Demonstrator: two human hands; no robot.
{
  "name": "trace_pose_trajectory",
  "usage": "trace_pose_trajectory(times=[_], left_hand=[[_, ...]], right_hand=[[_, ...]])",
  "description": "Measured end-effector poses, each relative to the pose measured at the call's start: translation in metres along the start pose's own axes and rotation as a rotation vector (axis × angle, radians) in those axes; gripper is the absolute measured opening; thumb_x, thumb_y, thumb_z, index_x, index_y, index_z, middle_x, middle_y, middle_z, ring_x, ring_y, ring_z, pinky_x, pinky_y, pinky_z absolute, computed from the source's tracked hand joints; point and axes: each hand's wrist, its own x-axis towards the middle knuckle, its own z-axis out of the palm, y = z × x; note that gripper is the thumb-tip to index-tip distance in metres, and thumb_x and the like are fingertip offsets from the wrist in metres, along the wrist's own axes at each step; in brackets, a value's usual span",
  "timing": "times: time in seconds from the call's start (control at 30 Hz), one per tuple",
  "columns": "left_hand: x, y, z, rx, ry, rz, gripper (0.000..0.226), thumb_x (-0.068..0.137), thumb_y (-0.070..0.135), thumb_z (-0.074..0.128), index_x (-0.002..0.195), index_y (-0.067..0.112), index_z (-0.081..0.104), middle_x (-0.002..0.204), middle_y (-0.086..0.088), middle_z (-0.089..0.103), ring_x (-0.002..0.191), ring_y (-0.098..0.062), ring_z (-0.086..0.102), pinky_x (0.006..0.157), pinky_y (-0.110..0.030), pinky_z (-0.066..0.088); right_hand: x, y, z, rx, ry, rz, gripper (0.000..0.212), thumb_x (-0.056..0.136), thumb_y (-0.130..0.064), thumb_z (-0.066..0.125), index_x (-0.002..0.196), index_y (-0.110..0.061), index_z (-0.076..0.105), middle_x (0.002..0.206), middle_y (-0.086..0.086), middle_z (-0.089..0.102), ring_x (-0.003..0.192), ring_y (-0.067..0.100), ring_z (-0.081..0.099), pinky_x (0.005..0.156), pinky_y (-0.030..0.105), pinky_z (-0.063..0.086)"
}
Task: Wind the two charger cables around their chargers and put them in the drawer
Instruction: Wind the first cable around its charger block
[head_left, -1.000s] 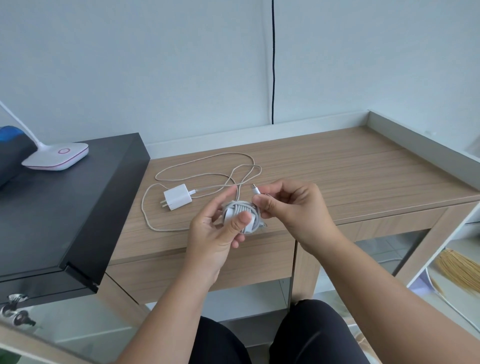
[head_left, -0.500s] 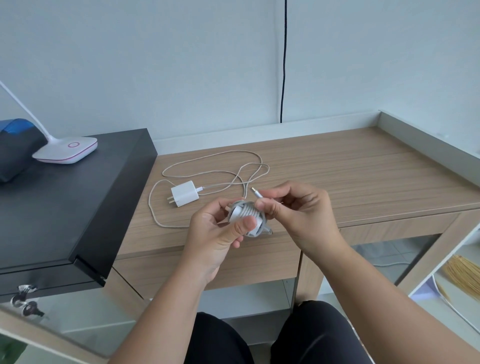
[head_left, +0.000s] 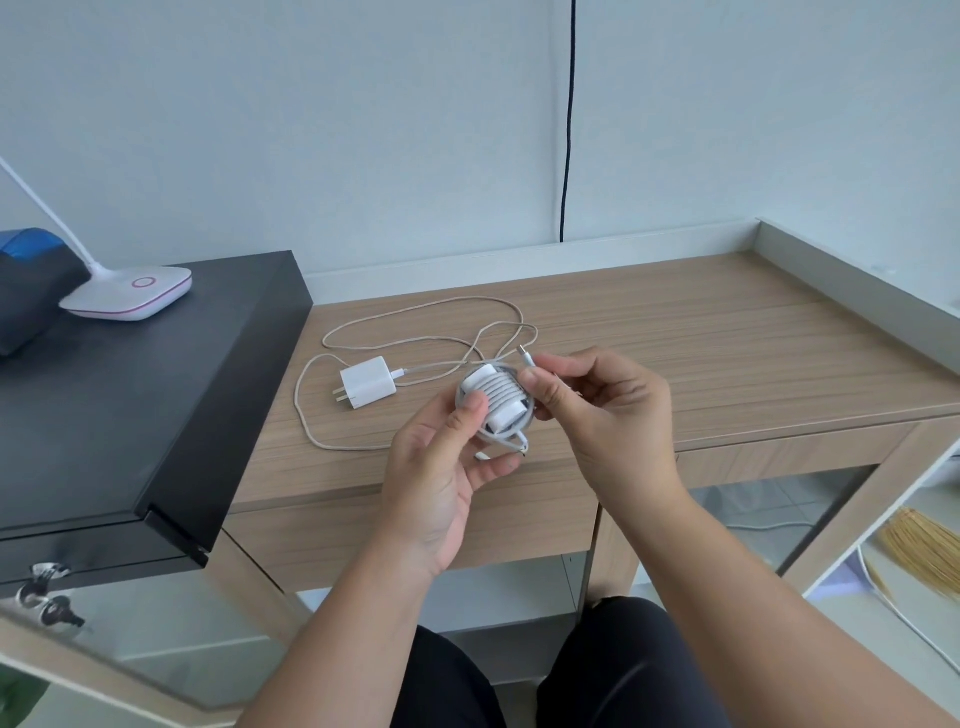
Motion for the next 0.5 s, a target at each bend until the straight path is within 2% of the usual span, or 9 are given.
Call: trace_pose_trajectory(times=[0.1, 0.27, 0.33, 0.4, 0.5], left_hand=[[0.001, -0.003, 0.001, -0.025, 0.071, 0.032, 0.021, 0.081, 0.025, 0.058, 0.091, 0.015, 0.073, 0.082, -0.005, 0.07, 0.07, -0.015, 0.065, 0.052, -0.023, 0.052], [0.0, -0.01, 0.0, -0.078, 0.071, 0.139, 0.031, 0.078, 0.017, 0.052, 0.108, 0.012, 0.058, 0.089, -0.004, 0.07, 0.074, -0.017, 0.069, 0.052, -0.025, 0.052], [0.0, -0.012, -0.003, -0.126, 0.046, 0.147, 0.032, 0.076, 0.015, 0.054, 0.109, 0.014, 0.054, 0.096, -0.006, 0.069, 0.079, -0.019, 0.069, 0.055, -0.027, 0.053], [0.0, -0.013, -0.006, -0.161, -0.019, 0.136, 0.04, 0.074, 0.017, 0.059, 0.113, 0.012, 0.053, 0.11, -0.01, 0.068, 0.091, -0.023, 0.067, 0.063, -0.028, 0.055], [0.002, -0.01, -0.007, -0.153, -0.137, 0.119, 0.045, 0.073, 0.023, 0.073, 0.115, 0.015, 0.058, 0.131, -0.008, 0.061, 0.107, -0.026, 0.061, 0.077, -0.032, 0.056]], right_hand=[[-0.002, 0.001, 0.0, -0.122, 0.022, 0.0, 0.014, 0.074, -0.009, 0.079, 0.072, -0.019, 0.071, 0.07, -0.004, 0.073, 0.057, 0.01, 0.063, 0.059, 0.023, 0.052], [-0.012, -0.002, 0.001, -0.154, 0.051, 0.046, 0.009, 0.077, -0.014, 0.078, 0.076, -0.009, 0.072, 0.071, 0.003, 0.074, 0.053, 0.009, 0.062, 0.056, 0.022, 0.051], [-0.013, -0.006, 0.001, -0.126, 0.037, 0.073, 0.011, 0.076, -0.016, 0.078, 0.077, -0.007, 0.072, 0.071, 0.006, 0.074, 0.053, 0.012, 0.063, 0.056, 0.025, 0.053], [-0.014, -0.009, 0.001, -0.11, 0.023, 0.069, 0.012, 0.076, -0.018, 0.079, 0.075, -0.008, 0.071, 0.073, 0.007, 0.074, 0.055, 0.014, 0.064, 0.057, 0.03, 0.056], [-0.014, -0.008, 0.001, -0.173, 0.012, -0.018, 0.013, 0.076, -0.013, 0.079, 0.071, -0.021, 0.071, 0.076, 0.003, 0.075, 0.062, 0.02, 0.069, 0.063, 0.039, 0.059]])
